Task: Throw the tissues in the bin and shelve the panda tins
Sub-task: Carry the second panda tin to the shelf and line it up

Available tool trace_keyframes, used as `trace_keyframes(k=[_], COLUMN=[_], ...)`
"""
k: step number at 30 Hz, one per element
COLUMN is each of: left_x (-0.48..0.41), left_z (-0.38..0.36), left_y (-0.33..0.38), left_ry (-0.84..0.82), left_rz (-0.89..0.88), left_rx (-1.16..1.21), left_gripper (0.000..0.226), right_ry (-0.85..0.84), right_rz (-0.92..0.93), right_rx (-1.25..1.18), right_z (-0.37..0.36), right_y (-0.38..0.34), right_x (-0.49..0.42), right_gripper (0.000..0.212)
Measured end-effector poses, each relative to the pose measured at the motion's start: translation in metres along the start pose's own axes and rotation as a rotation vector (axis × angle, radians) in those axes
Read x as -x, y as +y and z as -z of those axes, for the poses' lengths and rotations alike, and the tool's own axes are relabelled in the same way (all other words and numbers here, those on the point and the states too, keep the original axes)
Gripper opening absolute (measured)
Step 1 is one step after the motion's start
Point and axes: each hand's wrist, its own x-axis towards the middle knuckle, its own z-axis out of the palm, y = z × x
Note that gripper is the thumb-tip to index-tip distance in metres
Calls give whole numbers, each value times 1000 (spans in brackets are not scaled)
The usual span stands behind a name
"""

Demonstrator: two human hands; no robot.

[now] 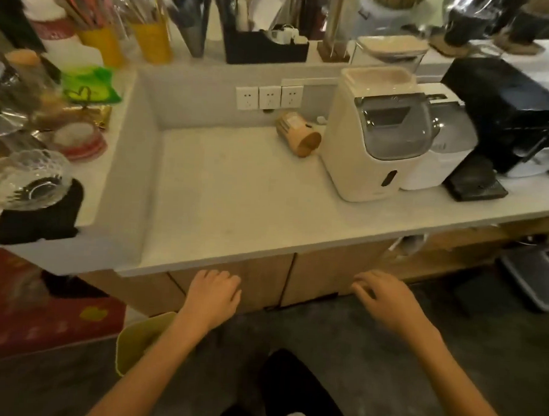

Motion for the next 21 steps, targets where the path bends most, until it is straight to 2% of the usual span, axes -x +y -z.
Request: trace_keyframes(k=[7,10,12,15,17,21], left_x=[-134,-209,-252,-313,-349,-407], left_z=[32,54,68,84,94,103], left_y=[-44,-52,-53,-52,-51,-49], left_ry=[19,66,56,96,104,60], left_rz=[38,69,109,165,206,292], left_rx=[22,-85,-76,-2,137,349], left_gripper=[31,29,28,29,30,34], right_ry=[7,29,52,114,146,117], right_rz=[-92,-57,-5,35,48,6], right_rx=[-302,-297,-288,-315,-315,-465], right_z=[10,25,43,72,89,109], right_y=[-1,1,2,-1,-7,-28], right_x=[-104,-180,-232,-315,-369,-467], right_gripper=[39,44,42,38,37,32])
